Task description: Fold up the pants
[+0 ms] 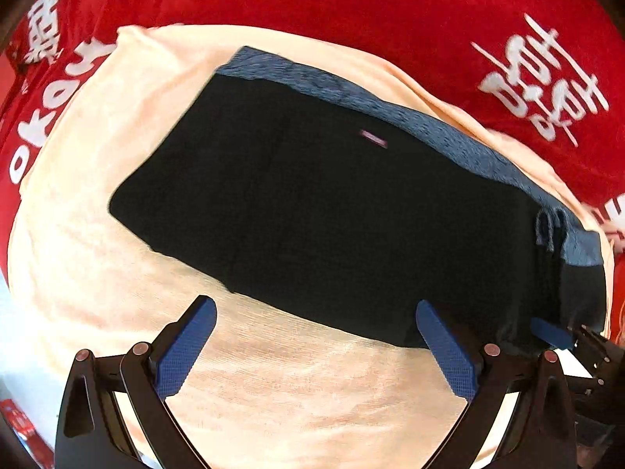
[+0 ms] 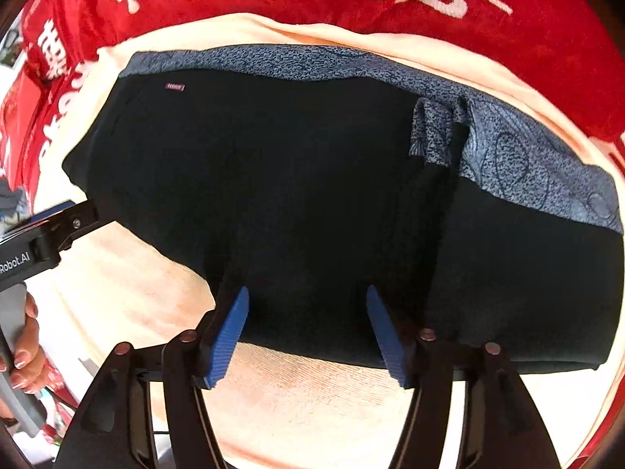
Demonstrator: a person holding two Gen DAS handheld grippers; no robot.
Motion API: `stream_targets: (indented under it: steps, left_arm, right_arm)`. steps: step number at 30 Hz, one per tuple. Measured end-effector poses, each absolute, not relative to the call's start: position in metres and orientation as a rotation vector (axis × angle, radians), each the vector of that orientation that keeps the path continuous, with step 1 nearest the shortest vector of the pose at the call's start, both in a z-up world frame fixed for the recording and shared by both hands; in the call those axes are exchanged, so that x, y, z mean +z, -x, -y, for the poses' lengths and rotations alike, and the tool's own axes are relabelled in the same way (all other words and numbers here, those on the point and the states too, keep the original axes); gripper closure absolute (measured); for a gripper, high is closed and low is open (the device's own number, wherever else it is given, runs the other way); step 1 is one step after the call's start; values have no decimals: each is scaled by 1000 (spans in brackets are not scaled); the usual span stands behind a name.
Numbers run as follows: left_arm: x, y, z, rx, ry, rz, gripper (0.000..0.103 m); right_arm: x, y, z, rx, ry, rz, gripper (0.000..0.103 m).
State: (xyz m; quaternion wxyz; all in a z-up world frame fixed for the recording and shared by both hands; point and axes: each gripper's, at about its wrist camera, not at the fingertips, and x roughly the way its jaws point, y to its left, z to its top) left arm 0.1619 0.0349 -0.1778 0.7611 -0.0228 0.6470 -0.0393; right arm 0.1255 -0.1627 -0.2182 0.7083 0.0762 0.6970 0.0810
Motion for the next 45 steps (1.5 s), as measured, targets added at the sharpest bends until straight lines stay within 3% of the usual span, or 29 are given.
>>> stream_targets:
  steps: [11, 23, 41, 45]
  left_arm:
    - [-198, -170, -111, -37, 193, -1448, 0]
    - [-212, -189, -193, -156, 601, -1356, 0]
    - [-193, -206, -172, -338, 747, -1158, 0]
    - [-220, -219, -161, -282, 749, -1222, 0]
  right_arm:
    - [-222, -129, 157, 182, -136, -1553, 27]
    - [-223, -127, 148, 191, -127, -1553, 25]
    - [-222, -121, 149, 202, -126, -1538, 25]
    - [-220, -118, 149, 211, -127, -1537, 25]
